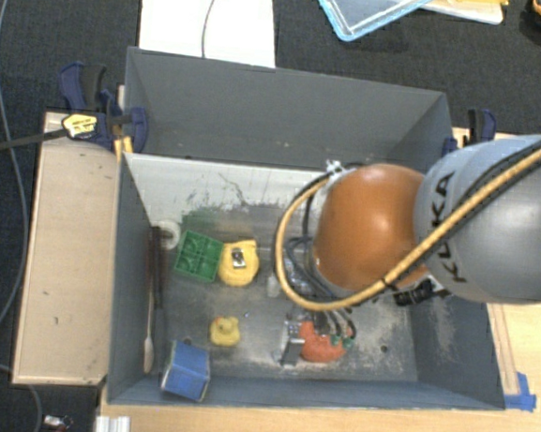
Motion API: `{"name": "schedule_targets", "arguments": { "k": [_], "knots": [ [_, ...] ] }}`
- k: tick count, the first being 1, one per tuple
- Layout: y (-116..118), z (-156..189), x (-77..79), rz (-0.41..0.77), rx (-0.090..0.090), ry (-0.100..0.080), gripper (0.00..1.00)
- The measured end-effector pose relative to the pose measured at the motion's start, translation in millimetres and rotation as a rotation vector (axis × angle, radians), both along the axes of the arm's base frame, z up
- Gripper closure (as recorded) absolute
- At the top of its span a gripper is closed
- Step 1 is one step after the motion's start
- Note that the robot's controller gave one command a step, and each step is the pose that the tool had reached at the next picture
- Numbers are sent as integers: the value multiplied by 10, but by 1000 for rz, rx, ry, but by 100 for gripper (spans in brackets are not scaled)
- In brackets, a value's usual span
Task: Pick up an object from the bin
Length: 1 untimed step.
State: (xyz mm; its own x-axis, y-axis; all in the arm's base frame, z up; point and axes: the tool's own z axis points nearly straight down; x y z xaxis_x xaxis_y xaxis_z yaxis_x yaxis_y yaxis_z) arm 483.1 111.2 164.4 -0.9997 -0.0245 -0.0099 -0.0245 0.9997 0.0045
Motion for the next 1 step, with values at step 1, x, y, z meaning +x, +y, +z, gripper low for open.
{"name": "schedule_targets", "arguments": {
  "k": [1],
  "knots": [
    [-91,-217,197,11,-1,2,0]
  ]
}}
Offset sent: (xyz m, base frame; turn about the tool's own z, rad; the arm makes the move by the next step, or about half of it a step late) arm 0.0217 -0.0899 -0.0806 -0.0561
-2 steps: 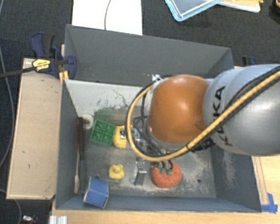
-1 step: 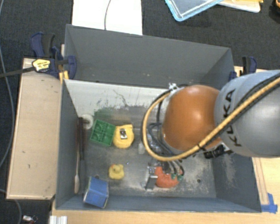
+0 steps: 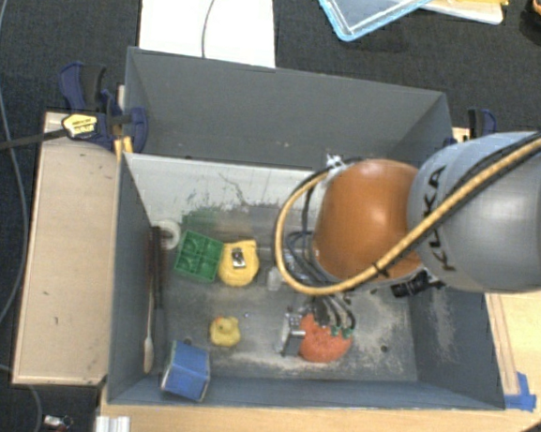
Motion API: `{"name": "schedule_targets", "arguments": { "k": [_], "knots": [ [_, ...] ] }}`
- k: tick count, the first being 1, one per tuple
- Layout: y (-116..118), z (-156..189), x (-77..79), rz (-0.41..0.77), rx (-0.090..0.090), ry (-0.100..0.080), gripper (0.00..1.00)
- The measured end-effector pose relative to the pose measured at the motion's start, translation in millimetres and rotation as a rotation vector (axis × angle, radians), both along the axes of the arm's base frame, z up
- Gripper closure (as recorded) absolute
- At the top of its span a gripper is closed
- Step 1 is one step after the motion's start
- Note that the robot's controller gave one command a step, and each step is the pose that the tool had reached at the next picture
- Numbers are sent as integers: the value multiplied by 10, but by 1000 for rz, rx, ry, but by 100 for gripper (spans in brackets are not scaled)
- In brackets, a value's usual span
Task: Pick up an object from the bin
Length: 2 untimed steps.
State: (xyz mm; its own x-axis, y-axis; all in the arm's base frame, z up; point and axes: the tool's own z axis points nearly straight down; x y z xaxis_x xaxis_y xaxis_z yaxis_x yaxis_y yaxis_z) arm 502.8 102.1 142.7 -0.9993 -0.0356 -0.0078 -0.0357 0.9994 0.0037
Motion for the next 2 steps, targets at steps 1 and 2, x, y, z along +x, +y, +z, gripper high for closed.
{"name": "schedule_targets", "arguments": {
  "k": [1,2],
  "knots": [
    [-691,-492,25,42,1,-6,0],
    [-918,-695,-31,9,1,-4,0]
  ]
}}
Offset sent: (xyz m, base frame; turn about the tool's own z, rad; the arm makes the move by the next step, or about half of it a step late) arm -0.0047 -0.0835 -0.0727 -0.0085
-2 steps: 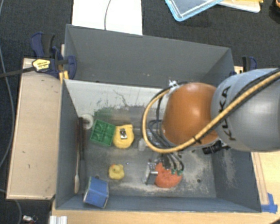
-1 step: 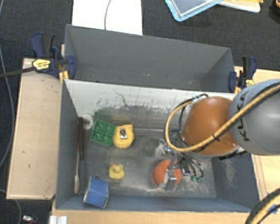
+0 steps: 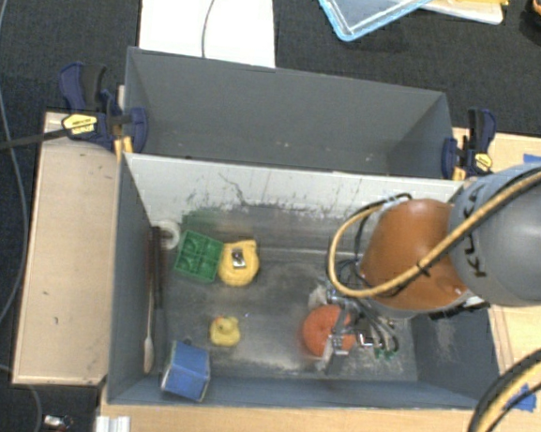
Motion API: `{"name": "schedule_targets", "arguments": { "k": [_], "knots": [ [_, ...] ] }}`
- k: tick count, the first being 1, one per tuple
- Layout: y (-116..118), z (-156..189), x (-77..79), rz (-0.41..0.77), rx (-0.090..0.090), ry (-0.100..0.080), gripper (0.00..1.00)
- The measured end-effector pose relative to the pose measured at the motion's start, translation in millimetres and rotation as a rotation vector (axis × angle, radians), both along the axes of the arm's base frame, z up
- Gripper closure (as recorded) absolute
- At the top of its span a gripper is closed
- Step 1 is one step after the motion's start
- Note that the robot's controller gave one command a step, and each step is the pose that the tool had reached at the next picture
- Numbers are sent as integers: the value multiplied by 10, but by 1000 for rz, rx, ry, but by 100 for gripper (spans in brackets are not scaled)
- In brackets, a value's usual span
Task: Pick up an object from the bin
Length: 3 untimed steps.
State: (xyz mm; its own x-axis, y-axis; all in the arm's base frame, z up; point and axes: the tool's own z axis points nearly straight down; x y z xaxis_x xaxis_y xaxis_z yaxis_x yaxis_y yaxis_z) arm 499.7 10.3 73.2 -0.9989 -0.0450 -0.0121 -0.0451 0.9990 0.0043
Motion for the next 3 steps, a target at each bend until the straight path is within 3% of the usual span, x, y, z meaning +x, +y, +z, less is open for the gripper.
{"name": "schedule_targets", "arguments": {
  "k": [1,2,3],
  "knots": [
    [-571,-28,115,-130,2,-1,100],
    [-570,-24,115,-133,3,-1,100],
    [-658,681,283,-125,3,2,100]
  ]
}}
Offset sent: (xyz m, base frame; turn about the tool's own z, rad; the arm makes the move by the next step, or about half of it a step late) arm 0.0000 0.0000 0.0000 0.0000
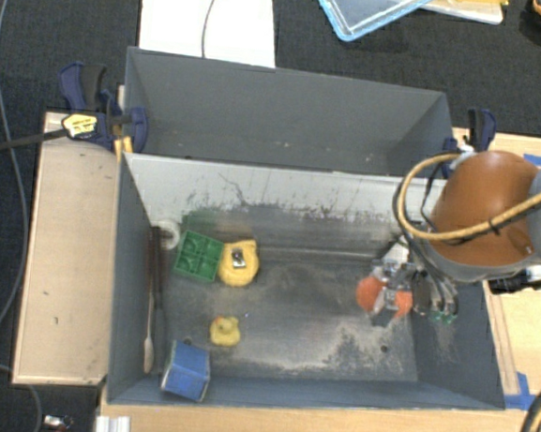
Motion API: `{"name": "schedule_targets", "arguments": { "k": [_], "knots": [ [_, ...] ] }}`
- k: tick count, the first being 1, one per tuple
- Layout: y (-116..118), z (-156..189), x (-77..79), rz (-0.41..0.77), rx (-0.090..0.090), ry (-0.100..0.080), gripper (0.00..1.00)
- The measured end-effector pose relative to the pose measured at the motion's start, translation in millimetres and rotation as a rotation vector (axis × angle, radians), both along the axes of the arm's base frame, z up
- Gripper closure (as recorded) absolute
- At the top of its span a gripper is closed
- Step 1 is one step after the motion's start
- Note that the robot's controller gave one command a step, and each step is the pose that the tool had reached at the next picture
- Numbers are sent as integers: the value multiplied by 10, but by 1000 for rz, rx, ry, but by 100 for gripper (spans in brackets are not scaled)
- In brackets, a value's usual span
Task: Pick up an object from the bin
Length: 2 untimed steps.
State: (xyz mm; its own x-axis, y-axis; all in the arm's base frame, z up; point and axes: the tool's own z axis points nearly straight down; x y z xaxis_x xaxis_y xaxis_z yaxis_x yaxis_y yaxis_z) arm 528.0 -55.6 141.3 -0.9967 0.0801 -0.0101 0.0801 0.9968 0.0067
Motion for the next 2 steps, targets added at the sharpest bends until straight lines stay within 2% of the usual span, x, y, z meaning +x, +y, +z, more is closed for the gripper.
{"name": "schedule_targets", "arguments": {
  "k": [1,2],
  "knots": [
    [8,732,-103,19,1,7,100],
    [-41,1121,11,3,1,2,100]
  ]
}}
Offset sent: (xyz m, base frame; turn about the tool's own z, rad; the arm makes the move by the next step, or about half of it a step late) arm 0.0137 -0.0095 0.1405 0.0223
